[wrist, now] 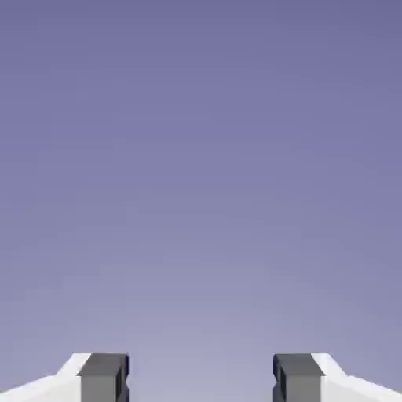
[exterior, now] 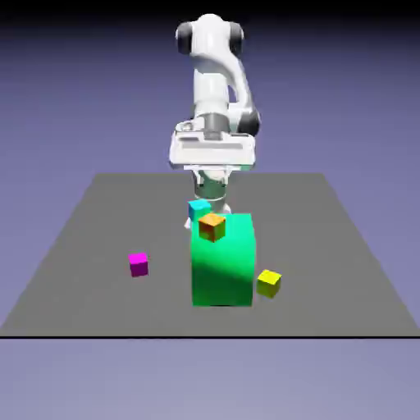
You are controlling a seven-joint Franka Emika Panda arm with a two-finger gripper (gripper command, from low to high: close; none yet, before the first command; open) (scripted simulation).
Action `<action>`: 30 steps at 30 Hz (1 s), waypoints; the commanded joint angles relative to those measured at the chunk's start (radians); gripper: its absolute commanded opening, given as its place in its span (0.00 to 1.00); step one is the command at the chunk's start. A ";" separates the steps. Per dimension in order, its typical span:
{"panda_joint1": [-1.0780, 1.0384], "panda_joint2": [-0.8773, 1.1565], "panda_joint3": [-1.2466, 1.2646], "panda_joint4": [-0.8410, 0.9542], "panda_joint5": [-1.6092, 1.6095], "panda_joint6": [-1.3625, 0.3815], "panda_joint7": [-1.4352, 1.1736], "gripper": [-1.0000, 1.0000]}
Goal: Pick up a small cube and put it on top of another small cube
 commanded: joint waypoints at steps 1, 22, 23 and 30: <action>0.007 0.024 0.020 0.017 -0.008 -0.017 -0.035 0.50; -0.434 0.635 0.276 0.519 -0.802 -0.500 -0.948 0.50; -0.455 0.664 0.288 0.543 -0.839 -0.523 -0.991 0.50; -0.602 0.868 0.373 0.711 -1.104 -0.684 -1.296 0.50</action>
